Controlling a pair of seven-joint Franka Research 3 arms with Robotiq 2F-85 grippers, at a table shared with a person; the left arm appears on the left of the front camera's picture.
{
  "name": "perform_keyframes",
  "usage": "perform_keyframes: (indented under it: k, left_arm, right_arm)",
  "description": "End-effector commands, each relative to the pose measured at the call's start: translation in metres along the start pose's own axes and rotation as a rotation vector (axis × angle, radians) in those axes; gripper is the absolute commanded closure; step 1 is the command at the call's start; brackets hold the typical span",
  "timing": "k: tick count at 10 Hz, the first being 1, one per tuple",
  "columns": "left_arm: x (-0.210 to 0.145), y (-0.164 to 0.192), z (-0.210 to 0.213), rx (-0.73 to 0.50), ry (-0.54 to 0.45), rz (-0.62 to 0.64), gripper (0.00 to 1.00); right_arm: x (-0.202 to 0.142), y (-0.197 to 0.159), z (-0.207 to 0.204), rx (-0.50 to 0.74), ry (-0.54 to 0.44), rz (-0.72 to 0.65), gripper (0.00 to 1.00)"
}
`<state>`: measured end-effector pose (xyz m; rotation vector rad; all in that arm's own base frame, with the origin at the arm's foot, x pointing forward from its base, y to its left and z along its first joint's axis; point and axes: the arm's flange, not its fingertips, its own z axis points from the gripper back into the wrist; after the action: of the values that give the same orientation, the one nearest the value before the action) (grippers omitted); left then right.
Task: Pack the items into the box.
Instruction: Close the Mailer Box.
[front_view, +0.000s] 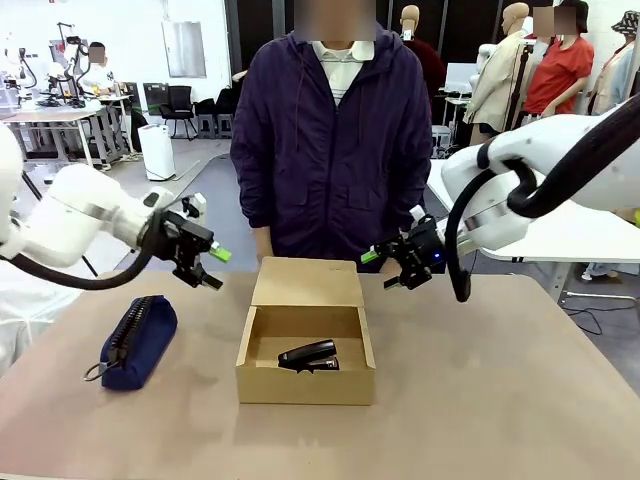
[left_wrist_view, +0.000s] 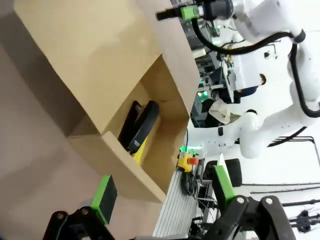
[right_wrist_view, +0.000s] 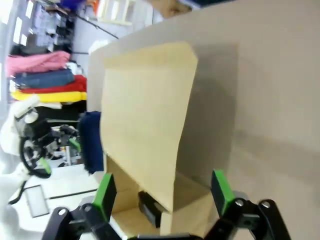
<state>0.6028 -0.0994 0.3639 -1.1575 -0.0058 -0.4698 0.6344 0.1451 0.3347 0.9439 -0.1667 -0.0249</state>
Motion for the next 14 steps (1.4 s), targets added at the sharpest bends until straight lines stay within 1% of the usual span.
perform_keyframes:
  k: [1,2,3,6,7,8,10,11,12,13,14]
  left_arm:
    - [-0.005,0.014,-0.026,-0.062,-0.061,-0.032,0.0]
    - [-0.02,-0.001,-0.036,-0.062,-0.172,-0.105,0.0]
    - [-0.002,0.015,-0.016,-0.026,-0.006,-0.001,0.0]
    - [-0.002,0.015,-0.016,-0.026,-0.006,-0.001,0.0]
    - [-0.005,0.019,-0.024,-0.031,-0.034,-0.016,0.0]
    - [0.0,0.031,-0.027,-0.082,-0.018,-0.029,0.0]
    - [-0.008,0.047,-0.033,-0.029,-0.111,0.096,0.0]
    - [-0.006,0.051,-0.035,-0.037,-0.142,0.109,0.0]
    - [0.001,0.053,-0.044,-0.037,-0.261,0.16,0.0]
    - [0.013,0.058,-0.059,-0.026,-0.327,0.222,0.0]
    - [0.021,0.06,-0.067,0.005,-0.386,0.236,0.0]
  right_arm:
    - [0.023,-0.005,-0.018,-0.019,-0.011,-0.053,0.0]
    - [0.027,-0.006,-0.023,-0.014,-0.013,-0.073,0.0]
    - [0.009,-0.01,-0.013,0.001,0.001,-0.013,0.0]
    - [0.009,-0.01,-0.013,0.001,0.001,-0.013,0.0]
    - [0.016,-0.014,-0.017,0.005,-0.001,-0.028,0.0]
    - [0.021,-0.015,-0.03,0.049,0.007,-0.004,0.0]
    - [0.02,-0.019,-0.033,0.108,0.022,0.031,0.0]
    - [0.019,-0.017,-0.036,0.127,0.01,0.033,0.0]
    - [0.018,-0.016,-0.041,0.149,0.011,0.033,0.0]
    - [0.019,-0.02,-0.045,0.154,0.034,0.039,0.0]
    - [0.016,-0.021,-0.051,0.165,0.056,0.031,0.0]
